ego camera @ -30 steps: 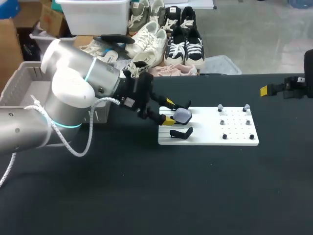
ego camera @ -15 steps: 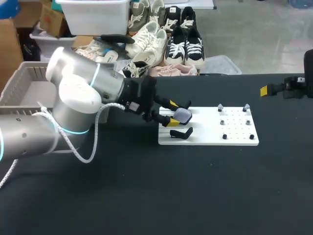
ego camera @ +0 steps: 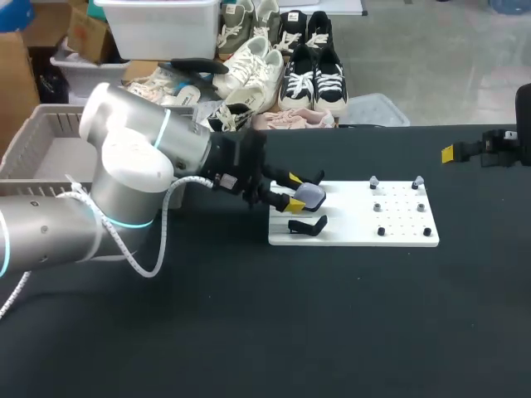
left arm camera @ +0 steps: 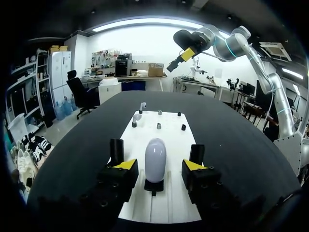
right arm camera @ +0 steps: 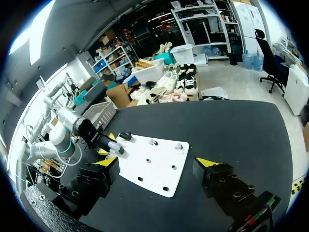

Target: Pick up each earbud case from the left stands, insert the matching earbuds, close the lid, and place the case in the box.

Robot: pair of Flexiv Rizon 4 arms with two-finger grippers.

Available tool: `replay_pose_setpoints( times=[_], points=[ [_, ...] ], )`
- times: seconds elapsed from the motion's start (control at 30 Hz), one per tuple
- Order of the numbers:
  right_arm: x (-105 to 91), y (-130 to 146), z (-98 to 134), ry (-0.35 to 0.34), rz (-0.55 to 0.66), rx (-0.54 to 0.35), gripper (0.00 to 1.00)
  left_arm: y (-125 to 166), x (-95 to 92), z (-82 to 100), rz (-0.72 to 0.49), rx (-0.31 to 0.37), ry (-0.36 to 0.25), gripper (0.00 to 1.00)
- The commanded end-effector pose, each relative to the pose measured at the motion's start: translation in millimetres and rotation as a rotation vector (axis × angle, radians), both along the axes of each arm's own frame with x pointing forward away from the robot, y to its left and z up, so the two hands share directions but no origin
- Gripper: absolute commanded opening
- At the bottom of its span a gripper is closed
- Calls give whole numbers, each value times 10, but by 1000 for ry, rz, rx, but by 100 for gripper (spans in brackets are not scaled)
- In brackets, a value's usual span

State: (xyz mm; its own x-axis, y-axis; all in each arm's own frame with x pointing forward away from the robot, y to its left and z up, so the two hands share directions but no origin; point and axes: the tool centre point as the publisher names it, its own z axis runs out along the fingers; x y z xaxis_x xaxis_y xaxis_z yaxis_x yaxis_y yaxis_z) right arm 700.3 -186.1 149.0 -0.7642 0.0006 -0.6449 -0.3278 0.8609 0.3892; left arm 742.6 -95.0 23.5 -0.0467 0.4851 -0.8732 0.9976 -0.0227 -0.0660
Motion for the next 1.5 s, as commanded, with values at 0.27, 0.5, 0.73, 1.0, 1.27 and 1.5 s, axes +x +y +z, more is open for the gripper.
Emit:
replay_pose_setpoints(
  times=[0.27,0.5,0.73,1.0,1.27,1.5],
  points=[
    [6,-6,2,2,2,0,100,-41,-10,-38,-9,6,-31,65],
    [6,-6,2,2,2,0,100,-65,13,-45,-9,6,-35,61],
    [6,-6,2,2,2,0,100,-64,29,-57,-12,5,-41,8],
    [6,-6,2,2,2,0,100,-18,30,28,-6,-14,-53,0],
    [6,-6,2,2,2,0,100,111,-106,397,-28,-97,-77,0],
    [6,-6,2,2,2,0,100,113,-319,855,-39,-204,-105,0]
  ],
)
